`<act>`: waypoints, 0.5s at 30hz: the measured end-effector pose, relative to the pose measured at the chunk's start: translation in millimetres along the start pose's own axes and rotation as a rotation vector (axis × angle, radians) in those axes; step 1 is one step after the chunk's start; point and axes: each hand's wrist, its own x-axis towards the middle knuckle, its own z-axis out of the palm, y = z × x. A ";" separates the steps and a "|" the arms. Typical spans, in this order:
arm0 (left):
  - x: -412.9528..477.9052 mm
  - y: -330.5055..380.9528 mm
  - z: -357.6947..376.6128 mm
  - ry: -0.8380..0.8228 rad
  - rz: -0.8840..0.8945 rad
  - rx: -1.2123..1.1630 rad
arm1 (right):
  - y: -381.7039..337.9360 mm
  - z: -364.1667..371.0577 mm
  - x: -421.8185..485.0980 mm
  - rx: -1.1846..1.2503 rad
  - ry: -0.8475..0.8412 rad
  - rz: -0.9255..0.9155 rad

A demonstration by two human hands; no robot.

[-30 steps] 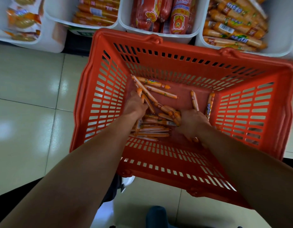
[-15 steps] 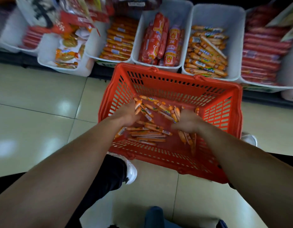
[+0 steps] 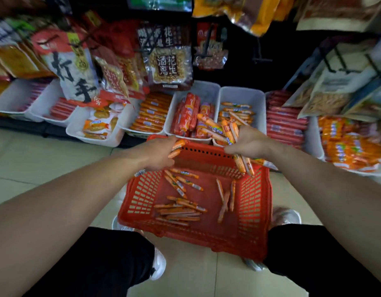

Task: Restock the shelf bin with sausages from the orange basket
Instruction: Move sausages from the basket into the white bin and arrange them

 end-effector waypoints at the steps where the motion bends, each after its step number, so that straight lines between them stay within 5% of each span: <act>1: 2.0 3.1 -6.1 0.013 0.016 0.017 | -1.0 -14.8 2.2 -0.009 0.007 -0.011; 7: 36.5 6.6 -13.8 0.038 0.003 -0.116 | 7.8 -66.0 50.1 -0.162 0.018 -0.017; 15: 105.5 10.3 -1.4 0.036 0.014 -0.154 | 45.8 -40.1 149.1 -0.233 0.012 0.004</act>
